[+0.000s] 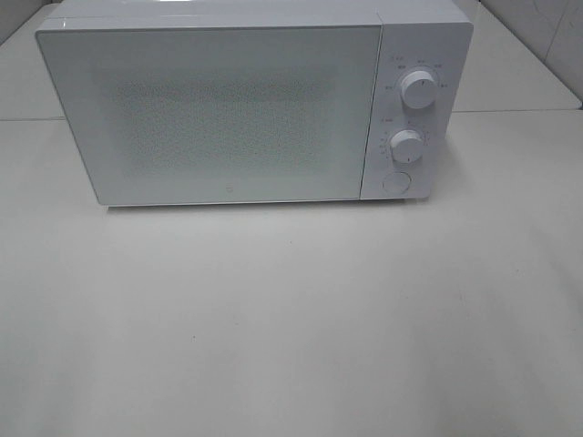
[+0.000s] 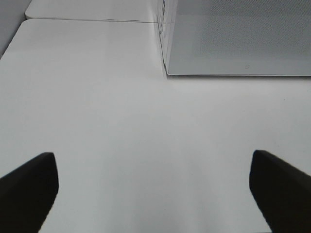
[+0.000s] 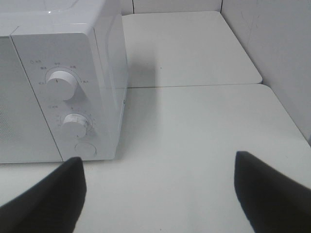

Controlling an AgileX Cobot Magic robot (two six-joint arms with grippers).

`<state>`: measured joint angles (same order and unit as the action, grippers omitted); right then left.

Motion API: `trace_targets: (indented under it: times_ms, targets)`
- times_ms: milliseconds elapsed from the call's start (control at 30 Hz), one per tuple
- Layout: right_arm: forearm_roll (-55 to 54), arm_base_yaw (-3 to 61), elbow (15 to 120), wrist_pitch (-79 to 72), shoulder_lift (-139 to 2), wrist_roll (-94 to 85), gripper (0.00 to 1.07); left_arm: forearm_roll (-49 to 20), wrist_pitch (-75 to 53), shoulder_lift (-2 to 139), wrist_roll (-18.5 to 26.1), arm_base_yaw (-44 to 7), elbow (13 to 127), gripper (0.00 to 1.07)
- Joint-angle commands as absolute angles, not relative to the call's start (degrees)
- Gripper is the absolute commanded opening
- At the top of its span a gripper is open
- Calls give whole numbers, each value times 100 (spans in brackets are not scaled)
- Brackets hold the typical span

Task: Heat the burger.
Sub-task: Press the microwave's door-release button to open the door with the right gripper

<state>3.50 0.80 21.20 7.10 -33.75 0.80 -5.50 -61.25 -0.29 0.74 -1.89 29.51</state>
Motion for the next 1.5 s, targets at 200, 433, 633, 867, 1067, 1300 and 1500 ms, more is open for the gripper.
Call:
trace_targets:
  times_ms: [200,433,633,867,1067,1300,1500]
  targets:
    - [390,57,1753,-1003,-4074,206,76,-544,-6113,-103,46,-166,2945,100]
    - [527,57,1530,-2286,-4595,527,76,-544,-6113,-103,46,-166,2945,100]
    - [980,57,1341,-3592,-5414,934,76,-544,-6113,-103,46,-166,2945,100]
    - [1140,69,1341,-4223,-6486,991,75,-544,-6113,-103,46,-166,2945,100]
    - [802,544,1341,-4595,-7099,682,75,-544,-6113,-103,46,-166,2945,100]
    - [-63,1272,1341,-5122,-7758,252,75,-544,-6113,-103,46,-166,2945,100]
    - [-682,1885,1341,-5644,-8302,252,75,-544,-6113,-103,46,-166,2945,100]
